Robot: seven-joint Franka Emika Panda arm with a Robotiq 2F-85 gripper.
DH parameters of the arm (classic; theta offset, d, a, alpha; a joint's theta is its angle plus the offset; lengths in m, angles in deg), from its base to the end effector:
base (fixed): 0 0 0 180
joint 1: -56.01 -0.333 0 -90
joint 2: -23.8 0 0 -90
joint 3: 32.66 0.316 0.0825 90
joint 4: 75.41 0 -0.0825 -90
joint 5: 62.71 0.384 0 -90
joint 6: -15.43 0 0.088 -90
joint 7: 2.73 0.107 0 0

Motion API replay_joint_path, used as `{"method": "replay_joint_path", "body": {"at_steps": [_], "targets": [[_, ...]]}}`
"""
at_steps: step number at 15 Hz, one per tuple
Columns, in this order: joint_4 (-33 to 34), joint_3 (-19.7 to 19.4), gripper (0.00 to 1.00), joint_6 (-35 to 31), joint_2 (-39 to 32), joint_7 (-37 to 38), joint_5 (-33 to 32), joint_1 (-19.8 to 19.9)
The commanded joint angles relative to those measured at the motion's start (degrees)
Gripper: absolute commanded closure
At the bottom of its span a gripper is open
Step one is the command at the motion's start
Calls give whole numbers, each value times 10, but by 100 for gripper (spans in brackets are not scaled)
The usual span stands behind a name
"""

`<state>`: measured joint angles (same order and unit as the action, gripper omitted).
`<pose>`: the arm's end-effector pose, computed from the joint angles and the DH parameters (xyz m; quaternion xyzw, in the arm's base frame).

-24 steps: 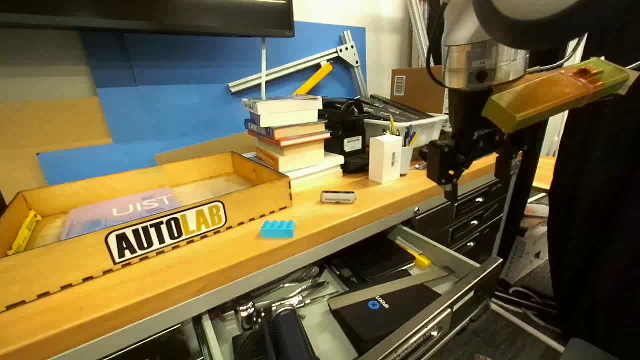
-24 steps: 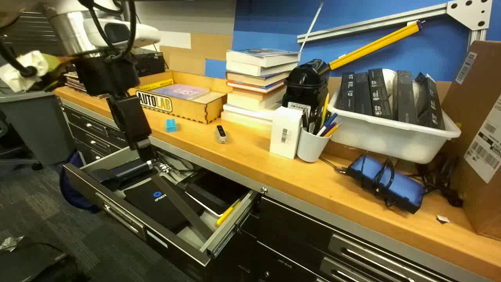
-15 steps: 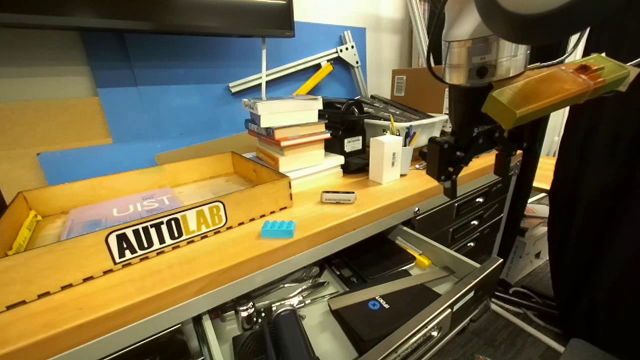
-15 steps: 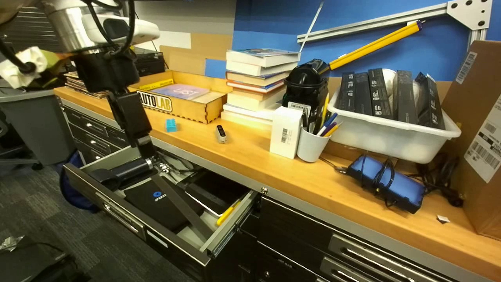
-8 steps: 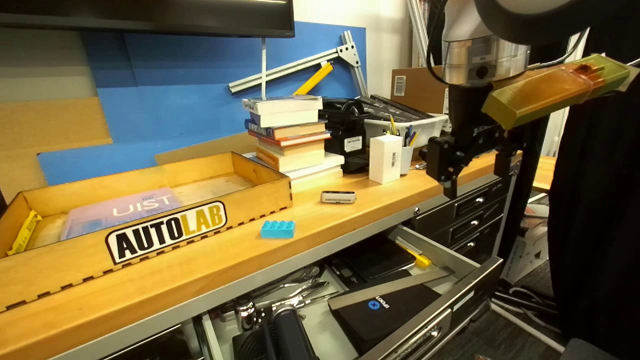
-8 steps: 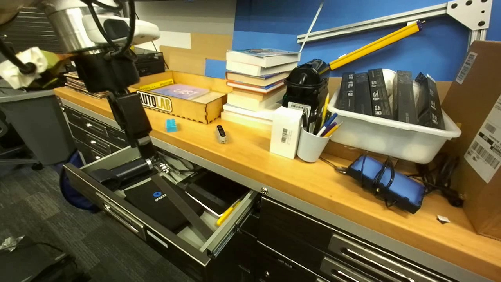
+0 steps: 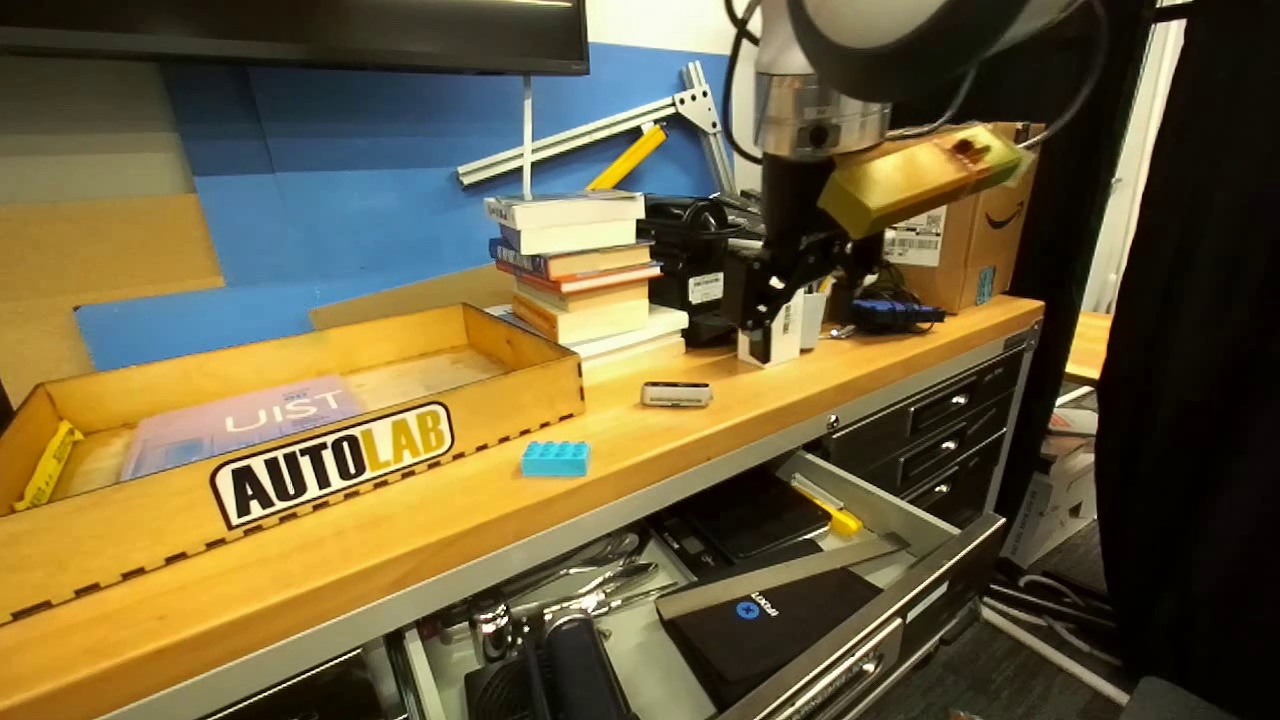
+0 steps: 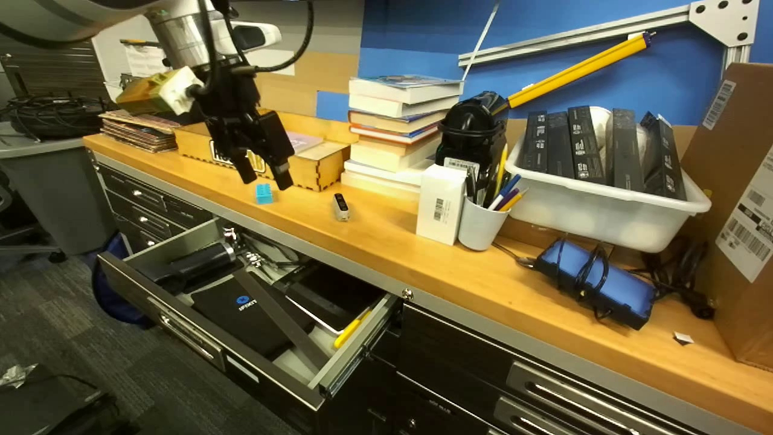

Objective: Put the Lego in the open drawer and then close the drawer

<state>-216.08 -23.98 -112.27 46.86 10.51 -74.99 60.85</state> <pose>0.4362 0.0250 0.4603 0.9890 -0.0266 0.0998 0.1060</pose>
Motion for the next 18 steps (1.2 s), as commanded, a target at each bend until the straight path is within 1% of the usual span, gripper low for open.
{"method": "replay_joint_path", "body": {"at_steps": [1, 3, 6, 8, 10, 11, 12, 13, 15, 18], "targets": [[120, -13, 0, 6, -132, -75, 47, -53], [169, -12, 0, 23, -182, -118, 79, -77], [231, -7, 0, 43, -248, -185, 119, -100], [265, 0, 0, 66, -289, -208, 132, -110], [290, 4, 0, 81, -319, -209, 117, -118], [296, 4, 0, 78, -329, -205, 104, -122], [298, 3, 0, 70, -338, -196, 79, -128], [298, -2, 0, 54, -347, -168, 41, -135], [308, -3, 0, 49, -365, -170, 15, -139], [323, -3, 0, 39, -390, -172, -3, -142]]}}
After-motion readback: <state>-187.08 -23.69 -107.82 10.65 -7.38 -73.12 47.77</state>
